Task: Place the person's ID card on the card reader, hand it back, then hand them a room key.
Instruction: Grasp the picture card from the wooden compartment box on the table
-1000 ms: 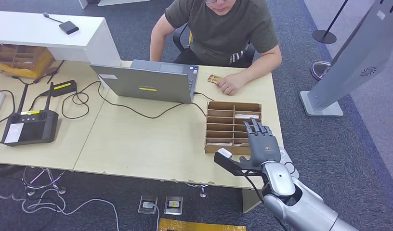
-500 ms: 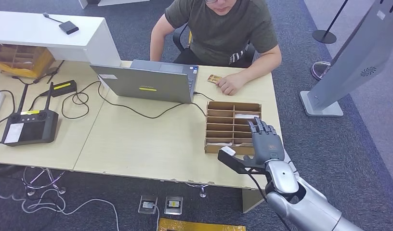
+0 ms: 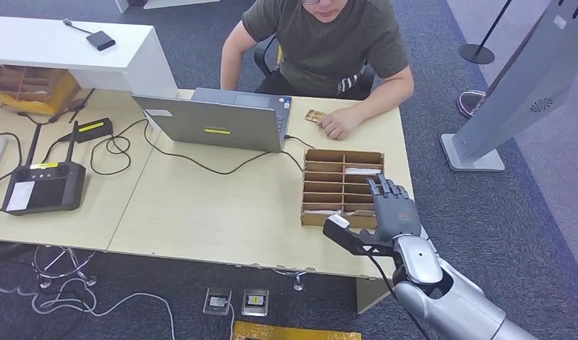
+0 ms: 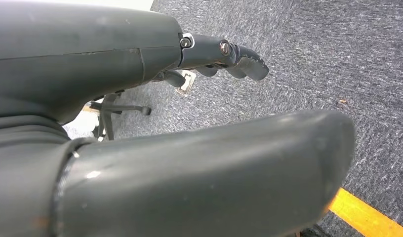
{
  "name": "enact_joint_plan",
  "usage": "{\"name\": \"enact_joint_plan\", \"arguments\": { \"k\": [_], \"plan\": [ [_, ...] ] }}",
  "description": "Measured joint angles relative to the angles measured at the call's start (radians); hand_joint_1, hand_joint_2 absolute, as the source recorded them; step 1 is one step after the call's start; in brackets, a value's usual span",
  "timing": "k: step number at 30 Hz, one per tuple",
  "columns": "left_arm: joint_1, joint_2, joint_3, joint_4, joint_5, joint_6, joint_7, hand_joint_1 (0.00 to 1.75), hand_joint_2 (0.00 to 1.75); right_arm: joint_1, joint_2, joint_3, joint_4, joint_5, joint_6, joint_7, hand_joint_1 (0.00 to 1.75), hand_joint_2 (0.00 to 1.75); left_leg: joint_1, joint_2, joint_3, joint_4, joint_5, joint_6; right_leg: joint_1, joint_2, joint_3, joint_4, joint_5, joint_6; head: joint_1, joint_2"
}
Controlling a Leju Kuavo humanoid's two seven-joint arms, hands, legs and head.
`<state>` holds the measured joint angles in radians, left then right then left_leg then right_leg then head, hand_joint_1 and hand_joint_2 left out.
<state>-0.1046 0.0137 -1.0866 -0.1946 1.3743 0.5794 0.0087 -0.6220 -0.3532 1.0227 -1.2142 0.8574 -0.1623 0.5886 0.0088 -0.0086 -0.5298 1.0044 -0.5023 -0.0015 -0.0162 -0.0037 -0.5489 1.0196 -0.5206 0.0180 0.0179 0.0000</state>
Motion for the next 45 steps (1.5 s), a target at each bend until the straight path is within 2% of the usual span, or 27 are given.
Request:
{"name": "enact_joint_plan", "arguments": {
  "k": [26,27,30,31,45],
  "plan": [
    [0.000,0.000,-0.004,0.000,0.005,0.005,0.000,0.00,0.00,-0.006,-0.002,0.025,0.000,-0.019,0.029,-0.006,0.00,1.75,0.000,0.000,0.000,0.000,0.000,0.000,0.000,0.000,0.000,0.000,0.000,0.000,0.000,0.000],
    [0.000,0.000,-0.004,0.000,0.007,0.005,0.000,0.00,0.00,-0.006,-0.002,0.026,0.000,-0.019,0.033,-0.006,0.29,1.75,0.000,0.000,0.000,0.000,0.000,0.000,0.000,0.000,0.000,0.000,0.000,0.000,0.000,0.000],
    [0.000,0.000,-0.004,0.000,0.009,0.005,0.000,0.00,0.00,-0.006,-0.002,0.028,0.000,-0.018,0.040,-0.006,1.60,1.75,0.000,0.000,0.000,0.000,0.000,0.000,0.000,0.000,0.000,0.000,0.000,0.000,0.000,0.000],
    [0.000,0.000,-0.004,0.000,0.009,0.004,0.000,0.00,0.00,-0.006,-0.002,0.029,0.000,-0.018,0.042,-0.006,1.75,1.75,0.000,0.000,0.000,0.000,0.000,0.000,0.000,0.000,0.000,0.000,0.000,0.000,0.000,0.000],
    [0.000,0.000,-0.004,0.000,0.010,0.002,0.000,0.00,0.00,-0.007,-0.010,0.031,0.000,-0.027,0.052,-0.002,1.75,1.75,0.000,0.000,0.000,0.000,0.000,0.000,0.000,0.000,0.000,0.000,0.000,0.000,0.000,0.000]
  ]
}}
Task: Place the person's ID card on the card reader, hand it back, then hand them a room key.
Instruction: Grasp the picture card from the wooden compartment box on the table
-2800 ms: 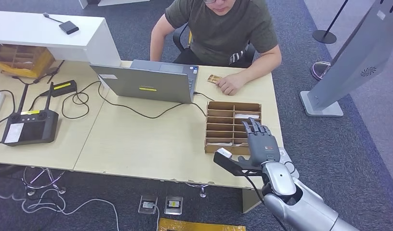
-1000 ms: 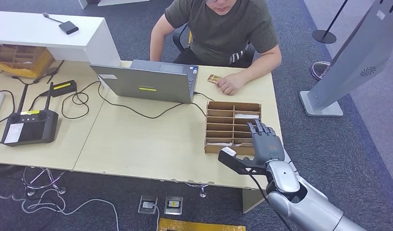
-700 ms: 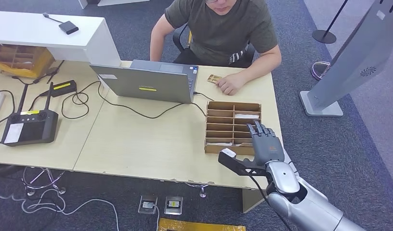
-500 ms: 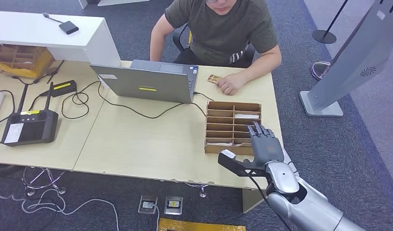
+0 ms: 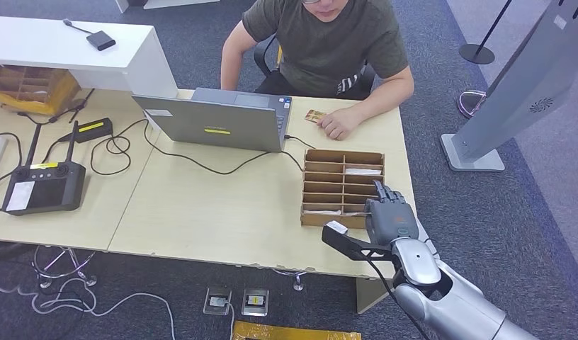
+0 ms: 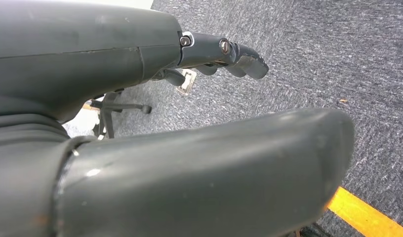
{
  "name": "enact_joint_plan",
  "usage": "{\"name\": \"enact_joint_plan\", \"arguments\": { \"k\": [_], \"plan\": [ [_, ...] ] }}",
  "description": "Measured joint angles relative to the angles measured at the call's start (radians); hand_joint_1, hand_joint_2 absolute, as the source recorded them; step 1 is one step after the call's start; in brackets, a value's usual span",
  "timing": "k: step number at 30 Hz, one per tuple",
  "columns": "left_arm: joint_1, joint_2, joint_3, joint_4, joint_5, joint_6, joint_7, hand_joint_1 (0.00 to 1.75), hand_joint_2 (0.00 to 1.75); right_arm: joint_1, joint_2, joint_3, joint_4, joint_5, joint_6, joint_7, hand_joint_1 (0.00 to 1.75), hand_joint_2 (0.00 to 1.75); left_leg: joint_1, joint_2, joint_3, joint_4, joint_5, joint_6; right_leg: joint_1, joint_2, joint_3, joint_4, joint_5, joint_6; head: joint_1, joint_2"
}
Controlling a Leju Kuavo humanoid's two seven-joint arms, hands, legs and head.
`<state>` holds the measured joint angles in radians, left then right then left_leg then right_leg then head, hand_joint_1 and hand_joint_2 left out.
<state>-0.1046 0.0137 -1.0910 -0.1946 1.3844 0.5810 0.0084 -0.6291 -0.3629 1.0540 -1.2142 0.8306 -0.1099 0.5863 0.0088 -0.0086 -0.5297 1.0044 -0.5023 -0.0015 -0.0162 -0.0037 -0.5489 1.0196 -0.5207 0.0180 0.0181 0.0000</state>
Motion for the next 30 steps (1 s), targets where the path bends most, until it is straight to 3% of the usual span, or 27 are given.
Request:
{"name": "enact_joint_plan", "arguments": {
  "k": [30],
  "plan": [
    [0.000,0.000,0.000,0.000,0.000,-0.005,-0.005,0.00,0.00,0.010,-0.001,0.014,0.003,0.000,-0.016,0.008,1.75,1.75,0.000,0.000,0.000,0.000,0.000,0.000,0.000,0.001,0.000,0.000,0.000,0.000,0.000,0.000]
  ]
}}
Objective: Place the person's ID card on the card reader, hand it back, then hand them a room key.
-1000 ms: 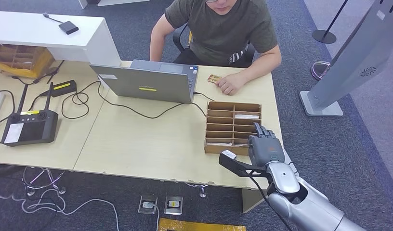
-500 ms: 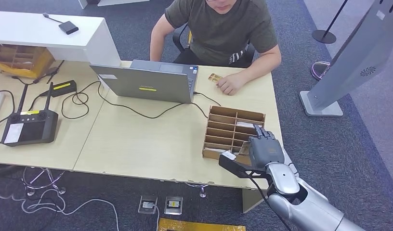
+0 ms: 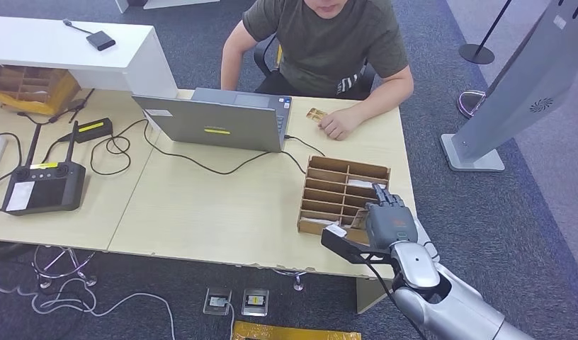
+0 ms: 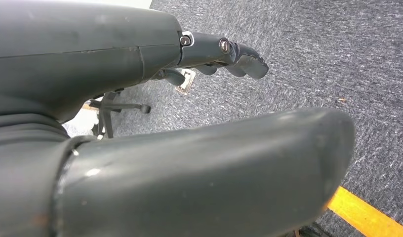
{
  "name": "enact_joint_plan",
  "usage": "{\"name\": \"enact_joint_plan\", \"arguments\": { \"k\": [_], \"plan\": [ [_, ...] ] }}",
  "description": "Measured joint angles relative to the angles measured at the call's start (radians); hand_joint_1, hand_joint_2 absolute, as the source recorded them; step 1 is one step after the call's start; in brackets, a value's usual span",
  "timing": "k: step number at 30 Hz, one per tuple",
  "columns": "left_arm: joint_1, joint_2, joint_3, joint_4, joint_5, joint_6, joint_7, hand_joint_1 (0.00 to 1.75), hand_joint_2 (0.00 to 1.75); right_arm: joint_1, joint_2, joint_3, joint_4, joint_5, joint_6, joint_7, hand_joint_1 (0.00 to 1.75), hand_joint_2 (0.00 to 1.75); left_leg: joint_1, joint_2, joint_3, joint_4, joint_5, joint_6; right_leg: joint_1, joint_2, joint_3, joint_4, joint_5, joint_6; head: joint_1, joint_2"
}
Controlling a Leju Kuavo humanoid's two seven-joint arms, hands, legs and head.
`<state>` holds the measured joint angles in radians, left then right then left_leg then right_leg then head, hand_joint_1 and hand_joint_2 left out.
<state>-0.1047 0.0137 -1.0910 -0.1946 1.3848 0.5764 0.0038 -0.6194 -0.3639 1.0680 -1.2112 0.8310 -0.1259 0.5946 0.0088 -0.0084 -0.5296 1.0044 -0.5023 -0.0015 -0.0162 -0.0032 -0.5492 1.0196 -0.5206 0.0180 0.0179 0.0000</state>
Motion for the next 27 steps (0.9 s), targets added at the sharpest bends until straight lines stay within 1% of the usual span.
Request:
{"name": "enact_joint_plan", "arguments": {
  "k": [10,17,25,27],
  "plan": [
    [0.000,0.000,0.000,0.000,0.000,-0.001,0.000,0.00,0.00,0.003,0.000,-0.001,0.000,0.009,-0.004,0.004,1.75,1.75,0.000,0.000,0.000,0.000,0.000,0.000,0.000,0.000,0.000,0.000,0.000,0.000,0.000,0.000],
    [0.000,0.000,0.000,0.000,-0.001,-0.006,-0.001,0.00,0.00,0.003,-0.011,-0.013,-0.010,0.043,-0.007,0.024,1.75,1.75,0.000,0.000,0.000,0.000,0.000,0.000,0.000,0.000,0.000,0.000,0.000,0.000,0.000,0.000],
    [0.000,0.003,0.000,0.000,0.004,-0.008,-0.013,0.00,0.00,-0.015,-0.045,-0.052,-0.074,0.147,0.007,0.057,1.75,1.75,0.000,0.000,0.000,0.000,0.000,0.000,0.000,0.000,0.000,0.000,0.000,0.000,0.000,0.000],
    [0.000,0.003,0.000,0.000,0.006,-0.010,-0.014,0.00,0.00,-0.028,-0.057,-0.059,-0.093,0.201,0.025,0.068,1.75,1.75,0.000,0.000,0.000,0.000,0.000,0.000,0.000,0.000,0.000,0.000,0.000,0.000,0.000,0.000]
  ]
}}
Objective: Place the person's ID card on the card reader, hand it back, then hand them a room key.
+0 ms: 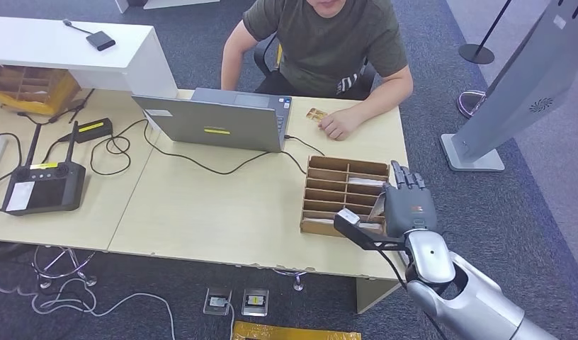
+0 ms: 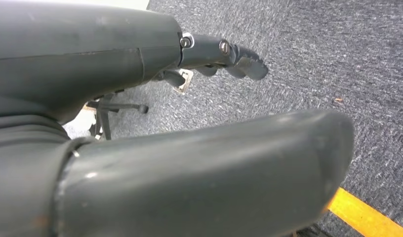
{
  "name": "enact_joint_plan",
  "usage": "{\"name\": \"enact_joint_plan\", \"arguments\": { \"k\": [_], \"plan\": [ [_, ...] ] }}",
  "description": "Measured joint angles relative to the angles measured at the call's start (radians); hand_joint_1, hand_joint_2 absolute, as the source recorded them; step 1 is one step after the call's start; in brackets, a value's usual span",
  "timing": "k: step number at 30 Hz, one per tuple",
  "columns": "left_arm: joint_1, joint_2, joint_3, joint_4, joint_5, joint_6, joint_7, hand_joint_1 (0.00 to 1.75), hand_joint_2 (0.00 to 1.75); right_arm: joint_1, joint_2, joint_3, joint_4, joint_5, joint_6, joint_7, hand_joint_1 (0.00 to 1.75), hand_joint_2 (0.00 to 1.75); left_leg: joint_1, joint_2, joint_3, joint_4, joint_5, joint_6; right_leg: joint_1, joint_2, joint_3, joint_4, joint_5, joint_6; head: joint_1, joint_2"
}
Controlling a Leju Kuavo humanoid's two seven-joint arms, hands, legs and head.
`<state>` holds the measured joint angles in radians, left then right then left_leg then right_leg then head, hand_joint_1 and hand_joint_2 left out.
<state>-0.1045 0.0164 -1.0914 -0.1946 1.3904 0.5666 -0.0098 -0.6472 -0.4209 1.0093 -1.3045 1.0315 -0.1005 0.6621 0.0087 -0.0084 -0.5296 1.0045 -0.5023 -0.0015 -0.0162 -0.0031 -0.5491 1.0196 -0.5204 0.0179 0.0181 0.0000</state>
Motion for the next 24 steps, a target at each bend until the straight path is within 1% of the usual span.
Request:
{"name": "enact_joint_plan", "arguments": {
  "k": [4,6,9,13,19,24],
  "plan": [
    [0.000,0.001,-0.001,0.000,-0.005,-0.002,0.000,0.00,0.00,-0.051,-0.032,-0.018,-0.052,0.184,0.052,0.019,1.75,1.75,0.000,0.000,0.000,0.000,0.000,0.000,0.000,0.000,0.000,0.000,0.000,0.000,0.000,0.000],
    [0.000,0.003,-0.003,0.000,-0.006,0.000,-0.003,0.00,0.00,-0.083,-0.050,-0.049,-0.093,0.223,0.084,0.020,1.75,1.75,0.000,0.000,0.000,0.000,0.000,0.000,0.000,0.000,0.000,0.000,0.000,0.000,0.000,0.000],
    [0.000,0.004,-0.007,0.000,-0.001,0.000,-0.008,0.00,0.00,-0.122,-0.069,-0.107,-0.157,0.200,0.102,0.021,1.75,1.75,0.000,0.000,0.000,0.000,0.000,0.000,0.000,0.000,0.000,0.000,0.000,0.000,0.000,0.000],
    [0.000,0.004,-0.007,0.000,0.014,0.000,-0.008,0.00,0.00,-0.132,-0.073,-0.170,-0.217,0.166,0.078,0.017,1.75,1.75,0.000,0.000,0.000,0.000,0.000,0.000,0.000,0.000,0.000,0.000,0.000,0.000,0.000,0.000],
    [0.000,0.004,-0.007,0.000,0.018,0.000,-0.008,0.00,0.00,-0.132,-0.071,-0.212,-0.247,0.169,0.062,0.016,1.75,1.75,0.000,0.000,0.000,0.000,0.000,0.000,0.000,0.000,0.000,0.000,0.000,0.000,0.000,0.000],
    [0.000,0.004,-0.007,0.000,0.018,0.000,-0.008,0.00,0.00,-0.132,-0.070,-0.227,-0.261,0.169,0.062,0.016,1.75,1.75,0.000,0.000,0.000,0.000,0.000,0.000,0.000,0.000,0.000,0.000,0.000,0.000,0.000,0.000]
  ]
}}
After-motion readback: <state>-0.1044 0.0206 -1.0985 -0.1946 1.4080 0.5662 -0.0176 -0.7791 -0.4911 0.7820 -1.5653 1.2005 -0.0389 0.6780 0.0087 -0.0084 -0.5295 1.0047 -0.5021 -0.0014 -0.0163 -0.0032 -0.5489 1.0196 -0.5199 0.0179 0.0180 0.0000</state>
